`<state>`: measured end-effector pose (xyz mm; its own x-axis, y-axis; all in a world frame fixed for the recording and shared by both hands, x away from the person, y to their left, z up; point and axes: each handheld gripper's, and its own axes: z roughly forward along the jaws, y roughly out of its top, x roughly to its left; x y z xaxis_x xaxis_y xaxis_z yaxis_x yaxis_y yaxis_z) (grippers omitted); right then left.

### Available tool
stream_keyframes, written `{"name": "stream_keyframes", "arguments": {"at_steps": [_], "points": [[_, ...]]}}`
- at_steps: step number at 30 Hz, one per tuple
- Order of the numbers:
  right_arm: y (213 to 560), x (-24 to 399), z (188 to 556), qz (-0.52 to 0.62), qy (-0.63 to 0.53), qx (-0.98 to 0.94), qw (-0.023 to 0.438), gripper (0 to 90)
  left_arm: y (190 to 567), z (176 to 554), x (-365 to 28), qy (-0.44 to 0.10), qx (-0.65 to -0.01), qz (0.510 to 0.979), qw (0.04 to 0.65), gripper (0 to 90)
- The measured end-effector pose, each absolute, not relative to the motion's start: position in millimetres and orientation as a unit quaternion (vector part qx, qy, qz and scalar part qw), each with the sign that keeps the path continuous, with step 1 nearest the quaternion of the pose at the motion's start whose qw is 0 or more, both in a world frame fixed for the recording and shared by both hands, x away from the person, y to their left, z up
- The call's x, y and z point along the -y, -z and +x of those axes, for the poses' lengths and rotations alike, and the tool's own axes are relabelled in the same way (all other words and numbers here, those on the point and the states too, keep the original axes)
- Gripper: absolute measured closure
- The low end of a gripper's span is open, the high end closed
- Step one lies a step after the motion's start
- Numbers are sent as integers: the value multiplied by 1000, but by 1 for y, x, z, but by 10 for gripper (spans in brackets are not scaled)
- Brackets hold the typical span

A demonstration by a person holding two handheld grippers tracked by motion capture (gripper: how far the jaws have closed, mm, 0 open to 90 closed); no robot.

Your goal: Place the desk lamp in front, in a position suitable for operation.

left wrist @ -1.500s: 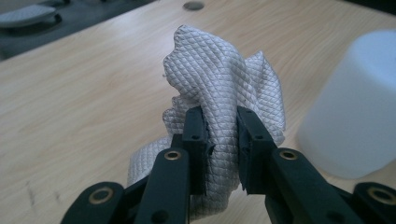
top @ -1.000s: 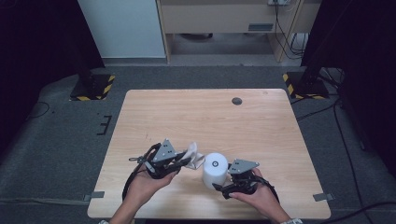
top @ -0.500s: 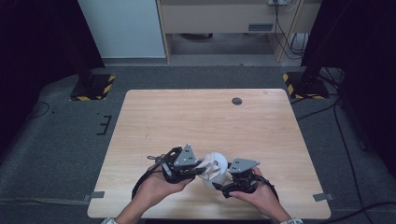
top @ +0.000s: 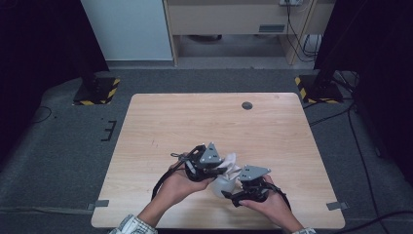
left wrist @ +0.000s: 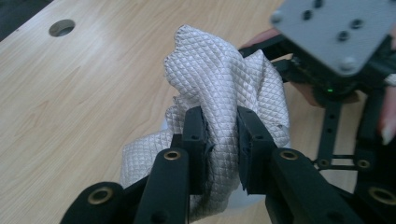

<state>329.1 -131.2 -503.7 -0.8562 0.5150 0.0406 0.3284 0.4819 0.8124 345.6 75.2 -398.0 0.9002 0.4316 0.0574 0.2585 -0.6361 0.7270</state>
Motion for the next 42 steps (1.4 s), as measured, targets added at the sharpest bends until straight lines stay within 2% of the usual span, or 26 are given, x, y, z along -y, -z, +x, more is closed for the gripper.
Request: {"name": "stream_keyframes", "arguments": {"at_steps": [11, 14, 27, 42], "points": [[504, 131, 329, 248, -444, -855, 105, 148, 401, 334, -99, -104, -207, 893, 385, 750], [504, 131, 329, 248, -444, -855, 105, 147, 402, 328, -100, -85, -205, 890, 399, 750], [504, 132, 329, 246, -443, -855, 107, 153, 400, 339, -76, -107, -195, 891, 395, 748], [503, 132, 329, 247, -446, -853, 107, 155, 402, 343, -98, -120, -219, 887, 388, 748]]}}
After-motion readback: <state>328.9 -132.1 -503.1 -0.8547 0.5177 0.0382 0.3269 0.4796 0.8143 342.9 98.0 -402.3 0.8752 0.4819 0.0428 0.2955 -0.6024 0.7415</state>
